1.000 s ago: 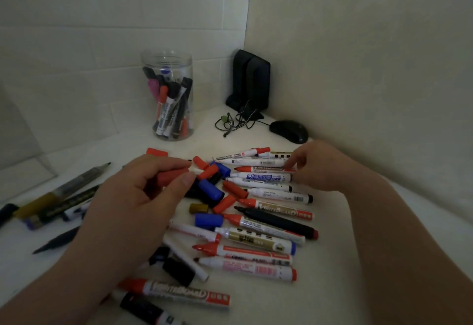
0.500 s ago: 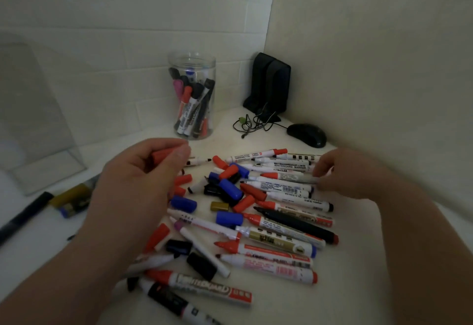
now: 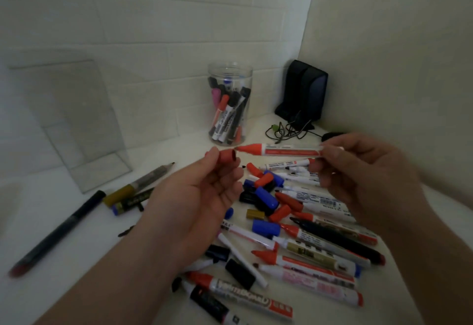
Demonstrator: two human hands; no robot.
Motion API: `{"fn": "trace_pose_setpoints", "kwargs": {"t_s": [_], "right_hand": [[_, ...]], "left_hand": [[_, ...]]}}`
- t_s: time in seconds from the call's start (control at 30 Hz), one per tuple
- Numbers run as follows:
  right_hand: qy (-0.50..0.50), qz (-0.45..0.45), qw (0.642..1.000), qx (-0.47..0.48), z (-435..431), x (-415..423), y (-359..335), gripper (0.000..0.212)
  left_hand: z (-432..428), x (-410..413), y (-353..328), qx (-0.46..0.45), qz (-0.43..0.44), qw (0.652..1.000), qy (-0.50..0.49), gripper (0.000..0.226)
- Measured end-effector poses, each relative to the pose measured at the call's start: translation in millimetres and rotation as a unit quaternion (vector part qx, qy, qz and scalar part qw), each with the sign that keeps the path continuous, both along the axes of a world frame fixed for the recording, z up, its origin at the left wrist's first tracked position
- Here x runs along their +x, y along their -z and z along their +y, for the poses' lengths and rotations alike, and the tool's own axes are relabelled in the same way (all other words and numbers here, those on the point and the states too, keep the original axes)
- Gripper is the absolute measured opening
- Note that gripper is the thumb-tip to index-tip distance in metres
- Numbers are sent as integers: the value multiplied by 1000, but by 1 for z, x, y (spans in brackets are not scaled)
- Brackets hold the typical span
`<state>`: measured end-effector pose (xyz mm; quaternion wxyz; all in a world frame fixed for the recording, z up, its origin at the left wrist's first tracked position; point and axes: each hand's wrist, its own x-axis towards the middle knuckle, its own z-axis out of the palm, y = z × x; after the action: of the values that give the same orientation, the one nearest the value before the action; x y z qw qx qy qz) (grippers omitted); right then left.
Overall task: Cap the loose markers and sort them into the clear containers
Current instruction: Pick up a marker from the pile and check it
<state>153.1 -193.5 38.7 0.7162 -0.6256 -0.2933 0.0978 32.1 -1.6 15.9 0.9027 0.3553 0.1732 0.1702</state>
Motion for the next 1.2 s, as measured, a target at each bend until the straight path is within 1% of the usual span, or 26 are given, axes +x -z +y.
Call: {"fn": "trace_pose_setpoints", "kwargs": {"t_s": [0.1,0.17,0.23,0.33,0.43,0.5,0.57,0.63,0.73,0.83,0.97,1.03,1.07,1.1,1.13,1.17,1.2], "right_hand": [[14,-25,1000,-8,3,-3,2,11],[27,-20,999,2,1,-1,1,17],[27,-9,999,13,0,0,0,17],[11,-14,1000,8,1,-3,-1,18],[-4,-39,999,-10,3,-7,0,16],[-18,-64,998,-18,4,-12,0,17],[-3,-105,993,-59,3,-17,-3,18],[18,-173,976,-132,3,-23,-6,16],[32,-279,933,-224,7,-33,-3,20],[52,-362,898,-242,15,-42,3,11],[84,-441,855,-260,21,-44,10,9],[89,-439,853,-268,22,-48,12,5],[87,-417,864,-269,23,-52,11,5],[82,-372,886,-265,24,-57,10,13],[66,-304,916,-253,27,-61,7,19],[42,-229,944,-233,29,-63,5,19],[16,-160,962,-219,31,-62,3,18]], "left_hand": [[0,-2,-4,-19,-21,1000,-9,23],[0,-4,-7,-31,-30,999,-16,24],[-1,-4,-8,-31,-36,999,-19,24],[-3,-3,-7,-13,-36,999,-21,25],[-5,-3,-4,31,-32,999,-23,26],[-6,-3,-3,46,-38,998,-25,24],[-6,-4,-3,52,-42,997,-30,23],[-6,-4,-3,54,-48,997,-34,23],[-8,-5,-3,49,-57,997,-31,23],[-12,-6,-2,56,-63,996,-12,30],[-10,-6,0,85,-66,994,-16,31],[-9,-6,0,100,-72,992,-17,32],[-9,-7,0,111,-73,991,-14,32],[-8,-7,0,121,-74,990,-12,31],[-8,-8,0,129,-76,989,-11,30],[-7,-8,0,135,-77,988,-12,29],[-7,-8,-1,143,-76,987,-16,29]]}}
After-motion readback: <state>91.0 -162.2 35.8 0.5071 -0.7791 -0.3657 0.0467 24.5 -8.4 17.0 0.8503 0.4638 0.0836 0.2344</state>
